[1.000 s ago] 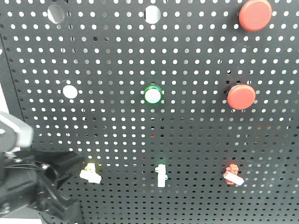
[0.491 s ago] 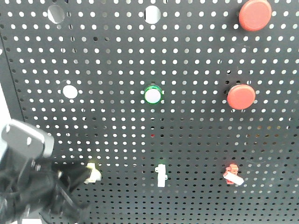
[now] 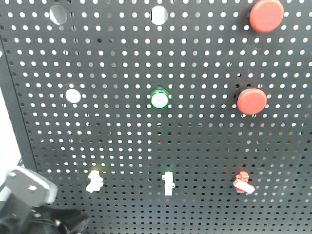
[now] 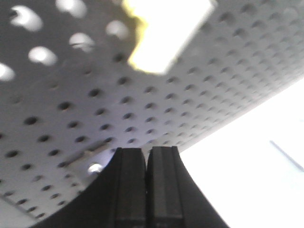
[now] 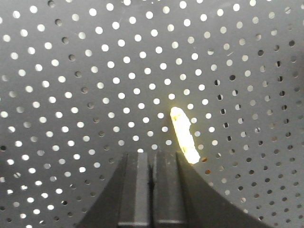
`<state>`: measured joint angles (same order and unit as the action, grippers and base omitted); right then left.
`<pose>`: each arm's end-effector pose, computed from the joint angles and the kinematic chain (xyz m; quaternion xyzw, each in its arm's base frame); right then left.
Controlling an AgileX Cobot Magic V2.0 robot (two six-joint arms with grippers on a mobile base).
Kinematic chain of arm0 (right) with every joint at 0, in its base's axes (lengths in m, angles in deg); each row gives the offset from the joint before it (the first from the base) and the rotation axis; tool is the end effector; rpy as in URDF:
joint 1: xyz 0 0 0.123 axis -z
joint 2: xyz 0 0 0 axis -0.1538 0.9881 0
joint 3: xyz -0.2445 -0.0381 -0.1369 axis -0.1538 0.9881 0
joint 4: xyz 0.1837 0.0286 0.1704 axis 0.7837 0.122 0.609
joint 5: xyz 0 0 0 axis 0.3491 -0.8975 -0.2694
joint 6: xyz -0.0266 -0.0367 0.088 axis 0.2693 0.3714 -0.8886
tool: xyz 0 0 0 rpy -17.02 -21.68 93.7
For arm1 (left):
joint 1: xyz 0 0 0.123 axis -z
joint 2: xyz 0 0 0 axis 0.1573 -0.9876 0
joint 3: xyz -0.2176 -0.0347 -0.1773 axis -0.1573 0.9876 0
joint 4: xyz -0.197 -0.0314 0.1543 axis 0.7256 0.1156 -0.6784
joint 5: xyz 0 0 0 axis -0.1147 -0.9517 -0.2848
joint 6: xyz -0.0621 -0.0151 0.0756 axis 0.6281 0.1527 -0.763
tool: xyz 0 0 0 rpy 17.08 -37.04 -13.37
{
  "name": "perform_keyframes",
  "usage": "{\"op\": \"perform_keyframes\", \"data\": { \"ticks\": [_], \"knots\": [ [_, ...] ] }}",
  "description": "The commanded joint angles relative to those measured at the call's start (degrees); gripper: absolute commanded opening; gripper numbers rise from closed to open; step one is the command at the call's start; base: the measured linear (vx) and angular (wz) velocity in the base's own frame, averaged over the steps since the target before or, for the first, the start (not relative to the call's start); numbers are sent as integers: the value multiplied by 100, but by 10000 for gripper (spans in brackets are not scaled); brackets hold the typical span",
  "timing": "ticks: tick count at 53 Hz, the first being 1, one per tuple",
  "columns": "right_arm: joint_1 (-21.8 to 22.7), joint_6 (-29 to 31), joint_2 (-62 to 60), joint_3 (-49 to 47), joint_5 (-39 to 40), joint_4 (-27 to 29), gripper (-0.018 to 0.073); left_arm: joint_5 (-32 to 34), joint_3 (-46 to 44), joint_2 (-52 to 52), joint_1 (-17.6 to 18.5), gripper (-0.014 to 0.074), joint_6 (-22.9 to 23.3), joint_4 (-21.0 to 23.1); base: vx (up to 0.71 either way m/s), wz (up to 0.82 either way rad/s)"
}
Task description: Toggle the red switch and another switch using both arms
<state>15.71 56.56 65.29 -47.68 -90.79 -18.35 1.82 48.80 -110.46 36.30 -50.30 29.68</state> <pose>0.0992 -0.0111 0.4011 0.1412 0.6764 0.0678 0.7196 0.2106 -0.1176 0.2751 0.2403 0.8107 -0.1463 0.5134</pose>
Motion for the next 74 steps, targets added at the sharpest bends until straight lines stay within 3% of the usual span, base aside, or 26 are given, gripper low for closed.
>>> {"op": "perform_keyframes", "data": {
  "ticks": [1,6,14,27,30,34,49,63,74],
  "knots": [
    [-4,96,126,-183,221,210,-6,259,-163,519,41,3,31,123,0,0],
    [-4,558,283,-183,-68,705,-6,253,-157,951,41,3,31,123,0,0],
    [-4,2394,636,-183,-452,2229,-6,234,-157,1576,41,3,31,117,0,0],
    [-4,6644,1492,-183,-1593,6350,-6,149,-157,2183,41,3,12,56,0,0],
    [-4,7261,1747,-183,-1888,7082,-6,106,-157,2234,41,3,12,56,0,0],
    [-4,7682,2111,-183,-2246,7607,-6,32,-157,2264,41,3,12,-1,0,0],
    [-159,8104,2794,-183,-2726,7923,-6,-18,-157,2264,41,3,12,-92,0,0],
    [-1154,8247,2924,-183,-1282,7914,-6,-17,-157,2271,36,3,12,-92,0,0],
    [-1306,8281,3139,-183,-838,7904,-6,-48,-157,2270,36,3,19,-185,0,0]
  ]
}}
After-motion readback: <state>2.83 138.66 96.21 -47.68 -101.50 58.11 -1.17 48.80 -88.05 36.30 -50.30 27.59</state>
